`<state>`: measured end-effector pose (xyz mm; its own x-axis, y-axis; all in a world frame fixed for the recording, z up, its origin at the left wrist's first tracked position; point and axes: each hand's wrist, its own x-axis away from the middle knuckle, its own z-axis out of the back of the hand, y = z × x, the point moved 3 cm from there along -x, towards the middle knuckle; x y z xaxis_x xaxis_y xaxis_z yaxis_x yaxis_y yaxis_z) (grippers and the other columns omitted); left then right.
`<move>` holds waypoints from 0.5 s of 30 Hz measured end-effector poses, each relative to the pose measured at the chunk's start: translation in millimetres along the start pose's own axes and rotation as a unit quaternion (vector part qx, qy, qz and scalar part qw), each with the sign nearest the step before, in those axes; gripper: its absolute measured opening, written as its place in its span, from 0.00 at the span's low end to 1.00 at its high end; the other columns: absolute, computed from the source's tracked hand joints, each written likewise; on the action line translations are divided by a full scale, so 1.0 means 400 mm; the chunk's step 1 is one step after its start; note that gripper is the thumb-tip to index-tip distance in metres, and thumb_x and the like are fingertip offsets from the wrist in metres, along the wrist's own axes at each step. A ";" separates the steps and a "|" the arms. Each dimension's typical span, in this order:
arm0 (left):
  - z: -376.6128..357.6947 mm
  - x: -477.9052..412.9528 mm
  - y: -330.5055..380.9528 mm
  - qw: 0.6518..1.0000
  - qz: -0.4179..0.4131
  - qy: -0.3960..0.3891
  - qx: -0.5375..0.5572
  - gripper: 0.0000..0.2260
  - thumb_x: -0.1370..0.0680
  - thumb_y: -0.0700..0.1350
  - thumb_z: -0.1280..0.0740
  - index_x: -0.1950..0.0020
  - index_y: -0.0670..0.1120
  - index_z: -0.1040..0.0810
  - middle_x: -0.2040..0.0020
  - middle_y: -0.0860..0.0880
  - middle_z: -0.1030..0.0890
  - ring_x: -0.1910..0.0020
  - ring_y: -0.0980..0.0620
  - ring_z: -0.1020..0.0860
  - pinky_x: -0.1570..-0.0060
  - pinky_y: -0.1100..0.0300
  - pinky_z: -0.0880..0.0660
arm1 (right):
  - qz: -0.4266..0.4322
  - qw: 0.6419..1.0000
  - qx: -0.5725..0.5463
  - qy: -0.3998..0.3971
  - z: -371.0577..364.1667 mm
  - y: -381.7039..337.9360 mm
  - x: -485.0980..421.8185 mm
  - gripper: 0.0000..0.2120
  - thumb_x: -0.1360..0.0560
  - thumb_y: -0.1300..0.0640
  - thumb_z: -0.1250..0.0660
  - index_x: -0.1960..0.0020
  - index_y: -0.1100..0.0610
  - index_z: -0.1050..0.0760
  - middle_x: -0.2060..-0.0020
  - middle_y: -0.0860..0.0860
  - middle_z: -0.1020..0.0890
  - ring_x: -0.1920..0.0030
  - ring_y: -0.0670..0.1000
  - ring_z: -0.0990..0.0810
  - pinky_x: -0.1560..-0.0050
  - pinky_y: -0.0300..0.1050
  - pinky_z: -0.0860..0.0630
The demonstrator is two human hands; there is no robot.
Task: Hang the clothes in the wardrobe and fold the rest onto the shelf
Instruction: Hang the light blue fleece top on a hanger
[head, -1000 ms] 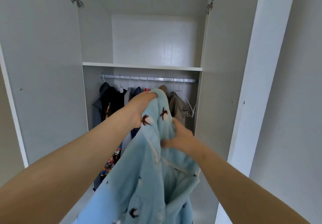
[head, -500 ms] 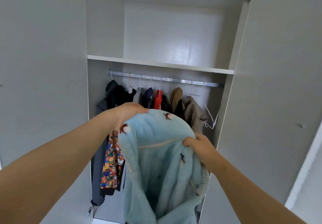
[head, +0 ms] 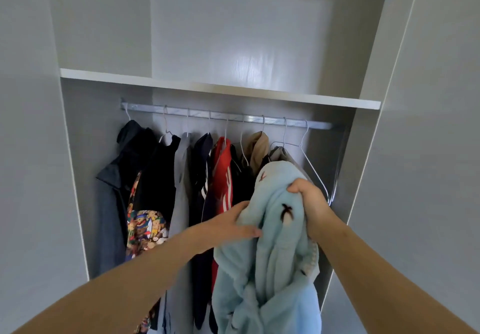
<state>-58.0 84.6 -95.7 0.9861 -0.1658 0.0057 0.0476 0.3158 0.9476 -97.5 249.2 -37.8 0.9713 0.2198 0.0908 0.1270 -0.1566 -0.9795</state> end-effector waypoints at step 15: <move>0.088 -0.389 0.096 0.878 0.098 0.234 0.406 0.11 0.20 0.44 0.40 0.55 0.39 0.23 0.60 0.42 0.23 0.62 0.46 0.25 0.59 0.54 0.27 | 0.034 0.980 0.177 -0.086 0.161 -0.006 -0.439 0.13 0.33 0.66 0.31 0.49 0.62 0.21 0.52 0.62 0.18 0.50 0.62 0.20 0.44 0.57 0.24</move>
<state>-215.2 89.4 -49.0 0.9290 0.2802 0.2418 -0.0707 -0.5070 0.8591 -281.5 273.2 -62.9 0.9233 0.3834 0.0217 -0.0433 0.1601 -0.9861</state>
